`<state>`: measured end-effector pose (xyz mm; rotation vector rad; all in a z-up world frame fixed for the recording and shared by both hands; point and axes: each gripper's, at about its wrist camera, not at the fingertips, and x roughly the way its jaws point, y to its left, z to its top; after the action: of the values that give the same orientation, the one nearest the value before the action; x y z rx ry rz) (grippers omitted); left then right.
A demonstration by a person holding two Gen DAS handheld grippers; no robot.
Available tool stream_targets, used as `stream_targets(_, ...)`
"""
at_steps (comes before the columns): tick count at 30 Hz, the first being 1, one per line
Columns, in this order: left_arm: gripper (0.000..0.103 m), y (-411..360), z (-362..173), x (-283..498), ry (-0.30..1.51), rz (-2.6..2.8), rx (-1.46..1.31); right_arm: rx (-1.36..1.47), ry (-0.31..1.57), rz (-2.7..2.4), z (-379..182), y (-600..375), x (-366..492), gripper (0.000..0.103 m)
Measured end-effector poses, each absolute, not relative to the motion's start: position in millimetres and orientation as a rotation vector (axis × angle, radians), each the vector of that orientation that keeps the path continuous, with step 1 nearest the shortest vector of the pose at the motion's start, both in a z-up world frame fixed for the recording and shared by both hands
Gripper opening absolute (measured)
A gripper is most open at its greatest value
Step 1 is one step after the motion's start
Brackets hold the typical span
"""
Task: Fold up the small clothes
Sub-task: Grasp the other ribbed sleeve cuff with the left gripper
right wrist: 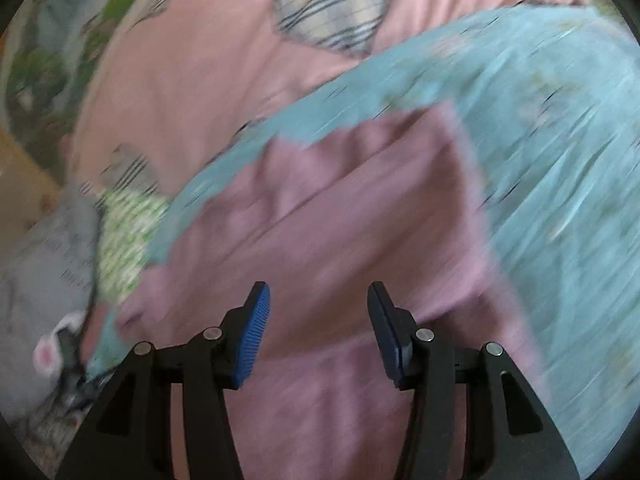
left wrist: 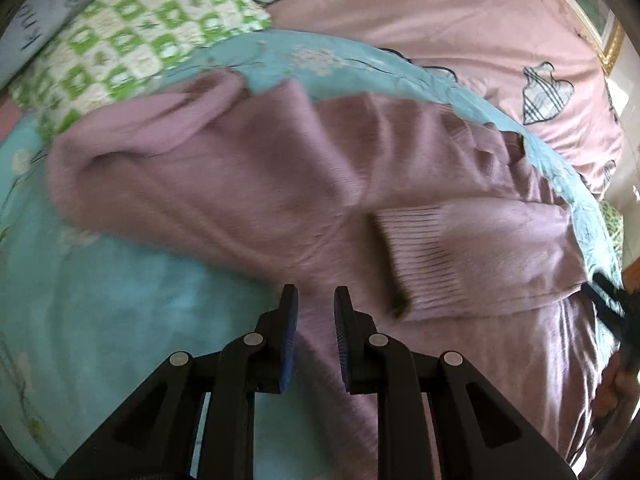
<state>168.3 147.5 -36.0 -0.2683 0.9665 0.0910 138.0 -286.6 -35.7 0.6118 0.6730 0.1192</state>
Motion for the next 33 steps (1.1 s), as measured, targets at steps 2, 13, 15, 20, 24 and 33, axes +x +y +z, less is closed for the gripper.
stream_targets(2,0.036,158,-34,161,0.961,0.136,-0.25,0.594,0.708,0.171,-48,-263,136,0.052)
stream_targets(13,0.069,177,-13,222,0.938,0.421,0.229,0.626,0.789,0.268,-67,-222,111,0.052)
stream_targets(15,0.07,178,-23,246,0.965,0.432,0.314,0.62,0.788,0.248,-65,-218,108,0.052)
stream_targets(20,0.073,209,-54,289,1.06,0.481,0.303,0.626,0.798,0.23,-60,-220,101,0.052)
stream_targets(24,0.005,231,-50,292,1.069,0.422,0.14,0.619,0.818,0.218,-61,-221,97,0.052)
stream_targets(33,0.003,202,39,227,0.857,0.18,-0.12,0.648,0.766,0.212,-52,-231,88,0.052)
